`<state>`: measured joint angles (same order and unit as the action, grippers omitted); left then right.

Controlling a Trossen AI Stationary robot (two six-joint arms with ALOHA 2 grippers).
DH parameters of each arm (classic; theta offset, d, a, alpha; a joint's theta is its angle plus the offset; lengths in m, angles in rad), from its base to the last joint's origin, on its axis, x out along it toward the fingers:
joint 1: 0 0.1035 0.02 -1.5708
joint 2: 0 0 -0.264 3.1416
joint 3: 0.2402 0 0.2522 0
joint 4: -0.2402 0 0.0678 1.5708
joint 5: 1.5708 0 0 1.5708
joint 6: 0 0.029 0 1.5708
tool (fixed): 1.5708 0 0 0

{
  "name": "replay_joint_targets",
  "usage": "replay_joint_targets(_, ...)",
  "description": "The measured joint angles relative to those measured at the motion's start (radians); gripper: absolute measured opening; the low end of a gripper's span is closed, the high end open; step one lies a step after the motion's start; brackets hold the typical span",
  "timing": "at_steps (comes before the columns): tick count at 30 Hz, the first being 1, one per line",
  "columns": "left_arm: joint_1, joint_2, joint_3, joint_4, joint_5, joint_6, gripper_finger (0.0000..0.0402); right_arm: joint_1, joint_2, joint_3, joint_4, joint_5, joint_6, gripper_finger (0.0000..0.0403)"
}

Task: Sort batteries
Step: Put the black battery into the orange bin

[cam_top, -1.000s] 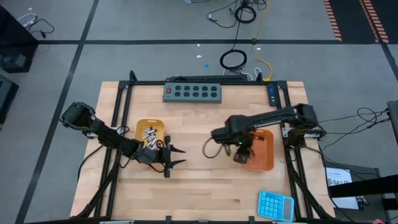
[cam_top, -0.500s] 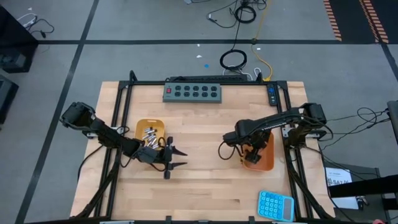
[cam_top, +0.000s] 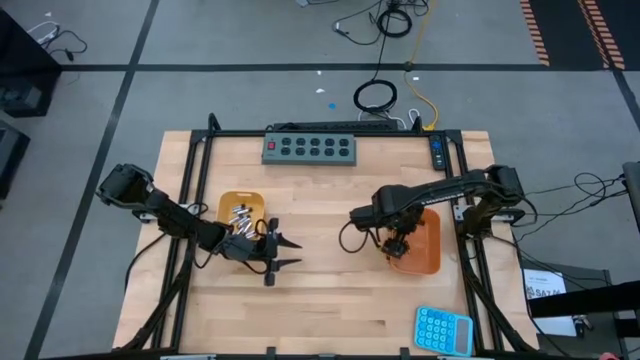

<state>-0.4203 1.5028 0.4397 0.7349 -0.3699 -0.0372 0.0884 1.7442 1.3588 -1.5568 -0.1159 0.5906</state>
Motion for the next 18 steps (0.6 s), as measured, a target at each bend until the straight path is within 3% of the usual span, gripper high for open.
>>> replay_joint_targets(4, 0.016, 0.000, 0.000, 0.000, 0.007, -0.001, 0.0173, -0.010, 0.063, 0.100, 0.010, 0.052, -0.029, 0.0354)
replay_joint_targets(10, 0.021, 0.000, 0.000, 0.000, 0.025, 0.002, 0.0173, -0.014, 0.229, 0.264, 0.005, 0.135, -0.228, 0.0354)
replay_joint_targets(18, 0.021, 0.000, 0.000, -0.012, 0.024, 0.019, 0.0173, -0.091, 0.414, 0.294, -0.011, 0.179, -0.416, 0.0354)
